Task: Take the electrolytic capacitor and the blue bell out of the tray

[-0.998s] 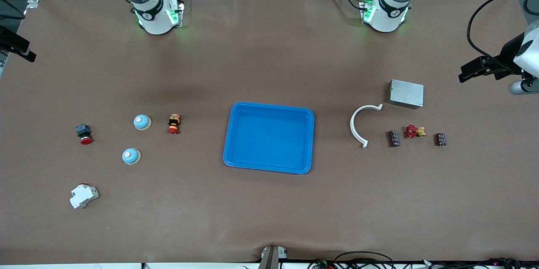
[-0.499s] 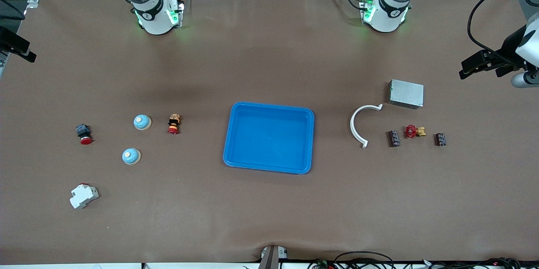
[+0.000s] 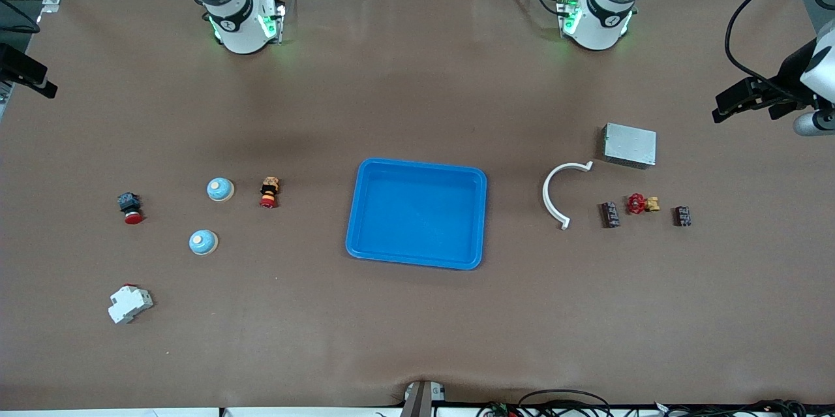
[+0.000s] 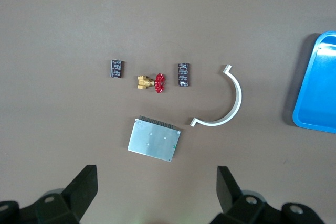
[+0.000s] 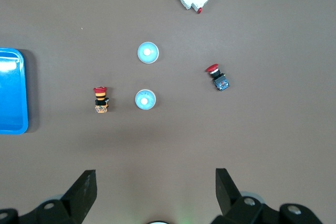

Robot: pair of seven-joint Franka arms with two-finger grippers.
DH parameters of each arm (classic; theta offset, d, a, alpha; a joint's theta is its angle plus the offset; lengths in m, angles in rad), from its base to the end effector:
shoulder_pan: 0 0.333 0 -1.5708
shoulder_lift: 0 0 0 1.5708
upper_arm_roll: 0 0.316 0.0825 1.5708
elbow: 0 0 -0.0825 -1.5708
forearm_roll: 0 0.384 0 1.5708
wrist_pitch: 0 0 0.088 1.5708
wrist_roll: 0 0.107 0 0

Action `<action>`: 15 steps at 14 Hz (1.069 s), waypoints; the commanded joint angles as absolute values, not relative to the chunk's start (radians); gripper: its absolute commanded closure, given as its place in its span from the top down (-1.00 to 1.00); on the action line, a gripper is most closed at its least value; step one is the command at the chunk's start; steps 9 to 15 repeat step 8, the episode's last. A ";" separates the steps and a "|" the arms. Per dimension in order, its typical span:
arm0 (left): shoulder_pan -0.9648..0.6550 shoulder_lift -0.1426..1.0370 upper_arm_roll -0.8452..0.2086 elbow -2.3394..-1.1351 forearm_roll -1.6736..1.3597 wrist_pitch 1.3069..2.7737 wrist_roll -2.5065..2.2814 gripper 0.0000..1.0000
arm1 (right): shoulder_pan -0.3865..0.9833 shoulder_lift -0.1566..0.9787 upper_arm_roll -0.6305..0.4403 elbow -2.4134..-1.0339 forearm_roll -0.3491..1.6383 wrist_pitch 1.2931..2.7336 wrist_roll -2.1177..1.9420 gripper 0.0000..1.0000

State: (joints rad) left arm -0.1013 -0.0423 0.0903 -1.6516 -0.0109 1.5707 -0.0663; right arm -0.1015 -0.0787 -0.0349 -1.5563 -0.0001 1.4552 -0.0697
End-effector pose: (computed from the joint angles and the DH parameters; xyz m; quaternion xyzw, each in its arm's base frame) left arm 0.5398 -0.0061 0.6095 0.9994 0.0277 -0.0197 0.0066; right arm 0.5127 -0.0712 0.6634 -0.9994 0.0333 0.0110 0.0025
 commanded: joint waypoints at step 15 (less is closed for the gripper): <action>-0.097 -0.046 0.089 -1.648 -0.014 1.574 -0.057 1.00 | -0.121 -0.066 -0.026 -1.534 0.017 1.445 -0.060 1.00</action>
